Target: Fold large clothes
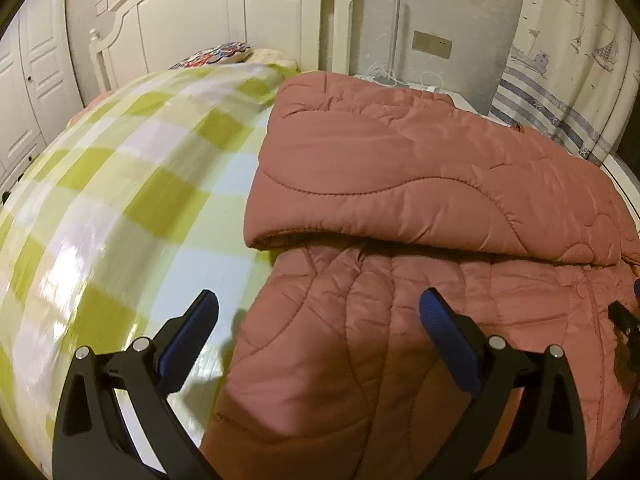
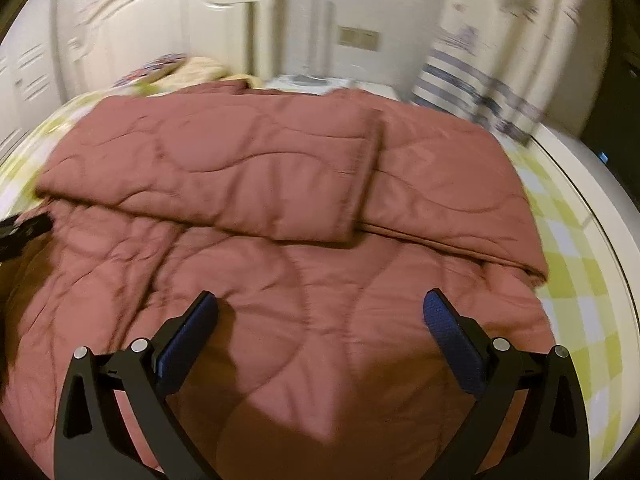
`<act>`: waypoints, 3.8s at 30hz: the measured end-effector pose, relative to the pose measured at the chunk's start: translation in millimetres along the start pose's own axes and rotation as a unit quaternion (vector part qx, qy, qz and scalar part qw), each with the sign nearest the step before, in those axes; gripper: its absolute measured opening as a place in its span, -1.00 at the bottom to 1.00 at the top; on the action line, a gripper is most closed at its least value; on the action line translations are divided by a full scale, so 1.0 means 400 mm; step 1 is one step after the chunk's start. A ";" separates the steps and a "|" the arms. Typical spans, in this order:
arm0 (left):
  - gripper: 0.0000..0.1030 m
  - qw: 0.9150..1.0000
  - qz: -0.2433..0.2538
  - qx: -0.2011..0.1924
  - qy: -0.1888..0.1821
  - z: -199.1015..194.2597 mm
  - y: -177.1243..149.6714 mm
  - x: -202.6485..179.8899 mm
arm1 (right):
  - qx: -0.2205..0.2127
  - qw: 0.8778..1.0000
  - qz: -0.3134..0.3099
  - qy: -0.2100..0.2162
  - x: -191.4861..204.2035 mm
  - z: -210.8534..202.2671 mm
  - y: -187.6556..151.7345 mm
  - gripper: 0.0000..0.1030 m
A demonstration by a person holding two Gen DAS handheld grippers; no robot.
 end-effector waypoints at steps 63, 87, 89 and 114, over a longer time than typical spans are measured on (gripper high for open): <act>0.96 0.997 0.070 -0.021 0.037 0.120 0.157 -0.080 | -0.004 0.992 0.116 -0.049 -0.233 0.145 0.353 0.73; 0.96 0.993 0.092 -0.031 0.059 0.073 0.178 -0.097 | 0.016 0.999 0.001 0.036 0.006 0.160 0.173 0.82; 0.96 0.996 0.072 -0.039 0.028 0.042 0.211 -0.090 | 0.014 0.999 -0.001 0.033 0.012 0.156 0.170 0.83; 0.96 0.994 0.108 -0.027 0.018 0.090 0.137 -0.202 | 0.015 0.999 0.011 0.048 0.018 0.150 0.168 0.87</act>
Point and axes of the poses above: each gripper's, at about its wrist camera, not at the fingertips, and z roughly the way its jaws point, x to its left, y to its top, the point moved 4 cm from there along z, roughly the way its jaws point, and after that the axes turned 7 degrees about y, right-handed, at the moved point
